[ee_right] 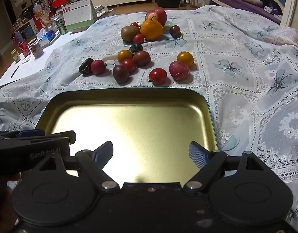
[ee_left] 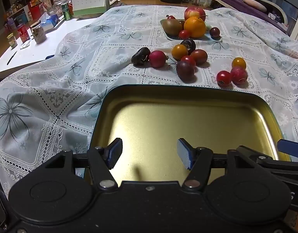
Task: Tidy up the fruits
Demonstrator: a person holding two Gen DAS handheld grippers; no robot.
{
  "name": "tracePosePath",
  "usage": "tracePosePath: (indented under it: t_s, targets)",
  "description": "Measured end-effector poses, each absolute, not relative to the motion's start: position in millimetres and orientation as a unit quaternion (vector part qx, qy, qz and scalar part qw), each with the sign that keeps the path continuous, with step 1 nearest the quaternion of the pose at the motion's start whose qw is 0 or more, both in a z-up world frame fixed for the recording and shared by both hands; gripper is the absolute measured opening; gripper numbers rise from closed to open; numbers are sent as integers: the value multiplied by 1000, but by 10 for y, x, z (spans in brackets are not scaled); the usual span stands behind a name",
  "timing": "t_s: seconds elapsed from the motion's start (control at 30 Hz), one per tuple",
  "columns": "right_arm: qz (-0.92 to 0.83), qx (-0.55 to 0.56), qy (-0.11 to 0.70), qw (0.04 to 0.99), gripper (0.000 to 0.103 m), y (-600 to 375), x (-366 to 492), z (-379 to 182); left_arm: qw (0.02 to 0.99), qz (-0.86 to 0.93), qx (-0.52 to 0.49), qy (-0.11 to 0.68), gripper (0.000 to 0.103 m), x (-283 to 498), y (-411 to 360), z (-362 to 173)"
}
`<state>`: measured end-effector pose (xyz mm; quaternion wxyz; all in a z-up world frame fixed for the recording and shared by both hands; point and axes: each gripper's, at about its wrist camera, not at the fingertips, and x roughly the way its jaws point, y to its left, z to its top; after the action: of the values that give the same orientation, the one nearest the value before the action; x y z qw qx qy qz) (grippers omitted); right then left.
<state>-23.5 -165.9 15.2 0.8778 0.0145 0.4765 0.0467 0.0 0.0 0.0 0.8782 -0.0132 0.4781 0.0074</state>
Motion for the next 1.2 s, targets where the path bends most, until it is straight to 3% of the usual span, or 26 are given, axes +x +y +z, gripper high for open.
tracePosePath:
  t_s: [1.2]
  targets:
    - [44,19,491,870,88,-1665,-219,121,879,7,-14,477,65,4,-13,8]
